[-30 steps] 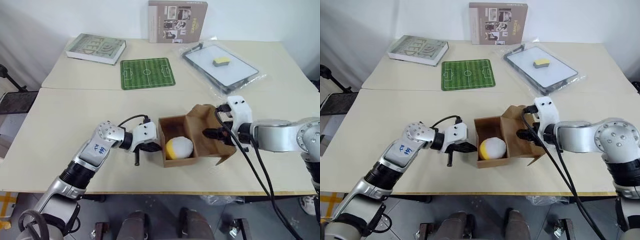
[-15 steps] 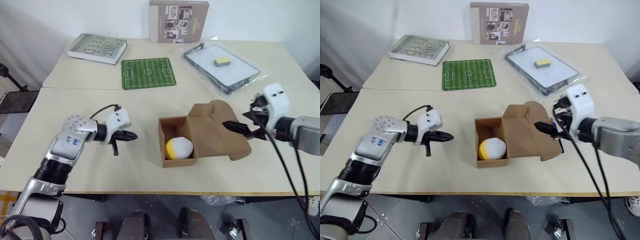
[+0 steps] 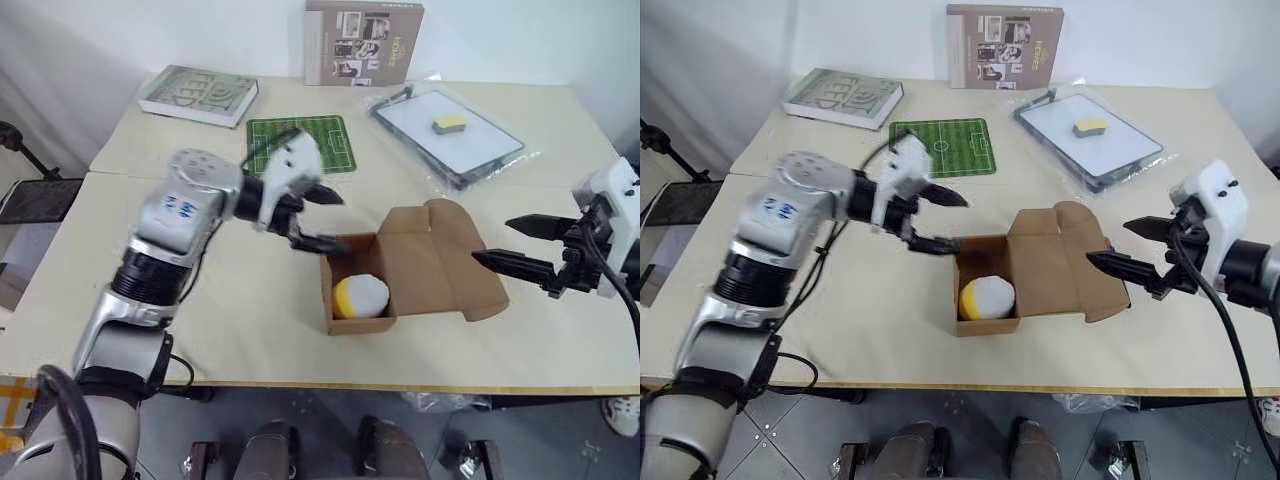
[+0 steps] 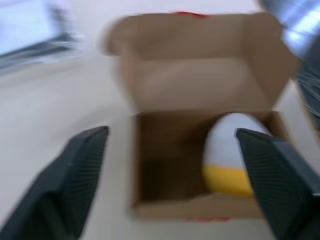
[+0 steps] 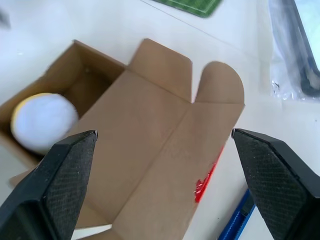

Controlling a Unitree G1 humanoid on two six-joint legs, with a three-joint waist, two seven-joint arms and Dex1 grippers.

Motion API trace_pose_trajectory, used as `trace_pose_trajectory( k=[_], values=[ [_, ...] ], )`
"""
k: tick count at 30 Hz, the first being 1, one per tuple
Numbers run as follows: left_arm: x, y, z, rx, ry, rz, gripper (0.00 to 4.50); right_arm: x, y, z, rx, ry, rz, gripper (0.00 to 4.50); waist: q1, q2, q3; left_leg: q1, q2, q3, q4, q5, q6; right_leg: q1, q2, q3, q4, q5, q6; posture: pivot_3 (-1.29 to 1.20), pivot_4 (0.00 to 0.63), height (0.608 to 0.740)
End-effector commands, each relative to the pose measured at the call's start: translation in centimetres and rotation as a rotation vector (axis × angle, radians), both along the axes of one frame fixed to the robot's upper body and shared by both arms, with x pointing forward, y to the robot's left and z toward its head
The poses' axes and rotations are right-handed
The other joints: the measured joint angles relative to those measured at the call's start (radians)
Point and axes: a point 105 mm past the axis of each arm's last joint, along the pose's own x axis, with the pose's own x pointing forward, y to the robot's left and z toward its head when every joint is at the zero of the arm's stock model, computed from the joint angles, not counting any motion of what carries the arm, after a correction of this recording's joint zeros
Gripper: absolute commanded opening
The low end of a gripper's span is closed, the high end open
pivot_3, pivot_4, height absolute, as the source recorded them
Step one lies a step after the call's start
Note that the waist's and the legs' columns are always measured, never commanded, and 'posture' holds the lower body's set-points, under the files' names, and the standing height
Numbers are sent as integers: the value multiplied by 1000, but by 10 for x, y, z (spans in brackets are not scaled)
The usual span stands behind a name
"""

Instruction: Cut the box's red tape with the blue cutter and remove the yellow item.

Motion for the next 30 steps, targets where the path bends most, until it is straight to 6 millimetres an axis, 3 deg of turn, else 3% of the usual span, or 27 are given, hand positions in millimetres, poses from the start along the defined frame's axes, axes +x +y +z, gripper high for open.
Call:
trace_pose_trajectory(
  k=[1,6,14,22,30],
  values=[
    [-13,-13,-11,81,-17,-112,4464,-8,0,6,-11,-39,-10,4500,-3,0,0,0,0,0,0,0,0,0,0,0,0,0,0,0,150,740],
    [-30,-25,-32,148,45,-239,4464,-19,0,-4,-7,-27,-36,4500,4,0,0,0,0,0,1,0,-1,0,0,1,1,0,0,0,150,740],
    [-12,-29,-61,313,-101,-270,4464,-25,1,-12,1,-38,-80,4500,10,0,0,1,0,-3,2,0,0,1,0,1,1,0,0,0,150,740],
    [-5,-33,-60,274,-132,-273,2095,-27,-3,-10,-4,-53,-110,4500,9,0,0,1,0,-6,3,0,0,1,0,2,2,0,0,0,150,740],
    [-13,-36,-31,143,-103,-284,220,-26,-4,-8,-14,-54,-105,4500,9,0,0,1,0,-7,3,0,0,1,0,2,3,0,0,0,150,740]
  ],
)
